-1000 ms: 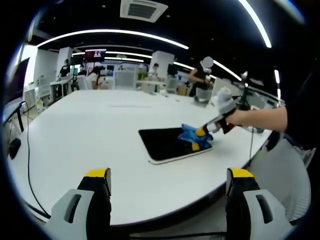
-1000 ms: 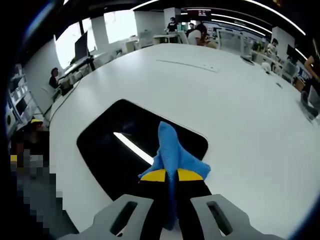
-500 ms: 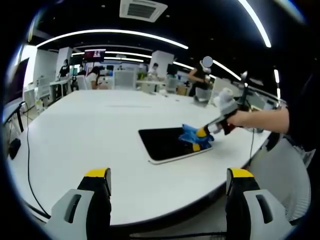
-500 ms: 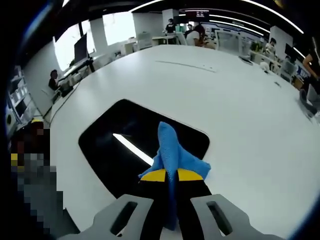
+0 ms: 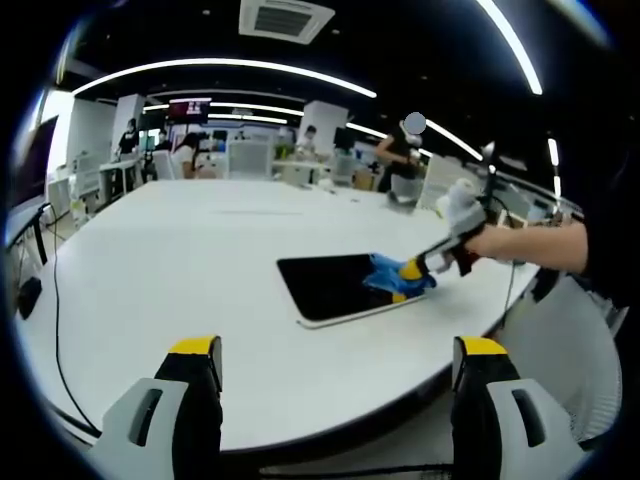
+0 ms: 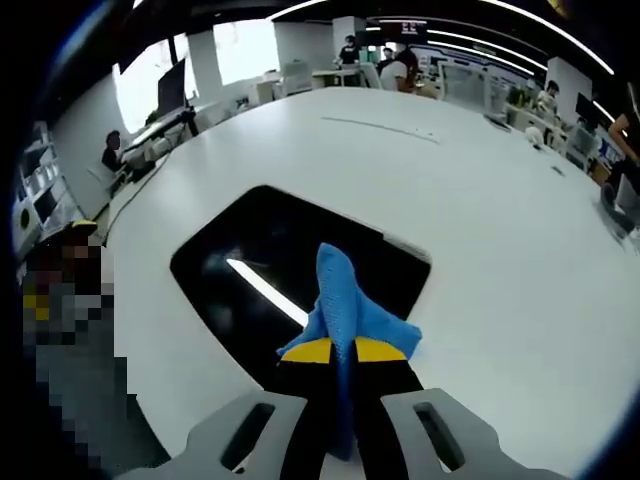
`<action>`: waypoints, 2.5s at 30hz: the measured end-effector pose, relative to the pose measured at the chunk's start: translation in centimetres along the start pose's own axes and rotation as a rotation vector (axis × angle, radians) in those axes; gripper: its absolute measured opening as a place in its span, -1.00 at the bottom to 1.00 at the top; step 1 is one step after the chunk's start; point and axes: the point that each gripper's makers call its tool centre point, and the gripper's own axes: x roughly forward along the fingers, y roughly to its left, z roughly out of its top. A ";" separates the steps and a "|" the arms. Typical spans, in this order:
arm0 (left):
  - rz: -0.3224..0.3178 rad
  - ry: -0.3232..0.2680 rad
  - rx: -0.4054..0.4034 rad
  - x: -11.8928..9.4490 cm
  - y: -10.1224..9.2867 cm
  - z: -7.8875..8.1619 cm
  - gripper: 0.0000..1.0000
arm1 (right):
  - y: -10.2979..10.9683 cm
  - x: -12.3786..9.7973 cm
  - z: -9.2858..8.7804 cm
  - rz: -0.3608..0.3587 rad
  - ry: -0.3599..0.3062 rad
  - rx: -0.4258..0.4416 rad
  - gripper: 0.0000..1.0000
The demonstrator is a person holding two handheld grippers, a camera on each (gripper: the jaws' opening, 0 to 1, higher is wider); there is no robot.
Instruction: Wipe the mirror surface with the cleaning cloth until all visible marks leave the cleaned area.
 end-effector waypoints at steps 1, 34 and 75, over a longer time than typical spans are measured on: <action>0.000 0.000 0.000 0.0 0.0 0.0 0.92 | 0.1 -0.1 -0.2 0.003 -0.002 0.002 -0.99; 0.001 -0.003 -0.002 0.0 0.0 0.0 0.91 | 1.3 -0.2 -0.4 -0.033 -0.017 -0.009 -0.99; 0.002 -0.011 -0.006 -0.1 0.1 0.2 0.90 | 10.2 3.4 3.5 0.124 -0.061 -0.041 -0.99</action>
